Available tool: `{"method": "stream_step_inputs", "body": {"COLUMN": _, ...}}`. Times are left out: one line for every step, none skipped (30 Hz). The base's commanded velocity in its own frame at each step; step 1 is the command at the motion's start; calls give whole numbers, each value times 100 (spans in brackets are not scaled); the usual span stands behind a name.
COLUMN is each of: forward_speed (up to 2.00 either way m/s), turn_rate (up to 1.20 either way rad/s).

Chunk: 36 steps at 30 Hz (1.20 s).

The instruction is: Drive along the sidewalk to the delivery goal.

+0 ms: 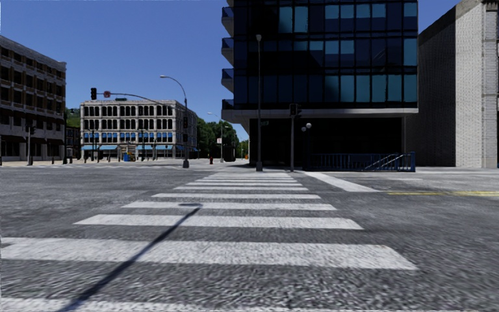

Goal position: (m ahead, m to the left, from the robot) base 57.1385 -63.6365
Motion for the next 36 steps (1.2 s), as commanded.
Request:
{"method": "stream_step_inputs", "body": {"forward_speed": 200, "turn_rate": 0}}
{"method": "stream_step_inputs", "body": {"forward_speed": 200, "turn_rate": 0}}
{"method": "stream_step_inputs", "body": {"forward_speed": 200, "turn_rate": 0}}
{"method": "stream_step_inputs", "body": {"forward_speed": 200, "turn_rate": 0}}
{"method": "stream_step_inputs", "body": {"forward_speed": 200, "turn_rate": 0}}
{"method": "stream_step_inputs", "body": {"forward_speed": 200, "turn_rate": 0}}
{"method": "stream_step_inputs", "body": {"forward_speed": 200, "turn_rate": 0}}
{"method": "stream_step_inputs", "body": {"forward_speed": 200, "turn_rate": 0}}
{"method": "stream_step_inputs", "body": {"forward_speed": 200, "turn_rate": 0}}
{"method": "stream_step_inputs", "body": {"forward_speed": 200, "turn_rate": 0}}
{"method": "stream_step_inputs", "body": {"forward_speed": 200, "turn_rate": 0}}
{"method": "stream_step_inputs", "body": {"forward_speed": 200, "turn_rate": 0}}
{"method": "stream_step_inputs", "body": {"forward_speed": 200, "turn_rate": 0}}
{"method": "stream_step_inputs", "body": {"forward_speed": 200, "turn_rate": 0}}
{"method": "stream_step_inputs", "body": {"forward_speed": 200, "turn_rate": 0}}
{"method": "stream_step_inputs", "body": {"forward_speed": 200, "turn_rate": 0}}
{"method": "stream_step_inputs", "body": {"forward_speed": 200, "turn_rate": 0}}
{"method": "stream_step_inputs", "body": {"forward_speed": 200, "turn_rate": 0}}
{"method": "stream_step_inputs", "body": {"forward_speed": 200, "turn_rate": 0}}
{"method": "stream_step_inputs", "body": {"forward_speed": 200, "turn_rate": 0}}
{"method": "stream_step_inputs", "body": {"forward_speed": 200, "turn_rate": 0}}
{"method": "stream_step_inputs", "body": {"forward_speed": 200, "turn_rate": 0}}
{"method": "stream_step_inputs", "body": {"forward_speed": 200, "turn_rate": 0}}
{"method": "stream_step_inputs", "body": {"forward_speed": 200, "turn_rate": 0}}
{"method": "stream_step_inputs", "body": {"forward_speed": 200, "turn_rate": 0}}
{"method": "stream_step_inputs", "body": {"forward_speed": 200, "turn_rate": 0}}
{"method": "stream_step_inputs", "body": {"forward_speed": 200, "turn_rate": 0}}
{"method": "stream_step_inputs", "body": {"forward_speed": 200, "turn_rate": 0}}
{"method": "stream_step_inputs", "body": {"forward_speed": 200, "turn_rate": 0}}
{"method": "stream_step_inputs", "body": {"forward_speed": 200, "turn_rate": 0}}
{"method": "stream_step_inputs", "body": {"forward_speed": 200, "turn_rate": 0}}
{"method": "stream_step_inputs", "body": {"forward_speed": 200, "turn_rate": 0}}
{"method": "stream_step_inputs", "body": {"forward_speed": 200, "turn_rate": 0}}
{"method": "stream_step_inputs", "body": {"forward_speed": 200, "turn_rate": 0}}
{"method": "stream_step_inputs", "body": {"forward_speed": 200, "turn_rate": 0}}
{"method": "stream_step_inputs", "body": {"forward_speed": 200, "turn_rate": 0}}
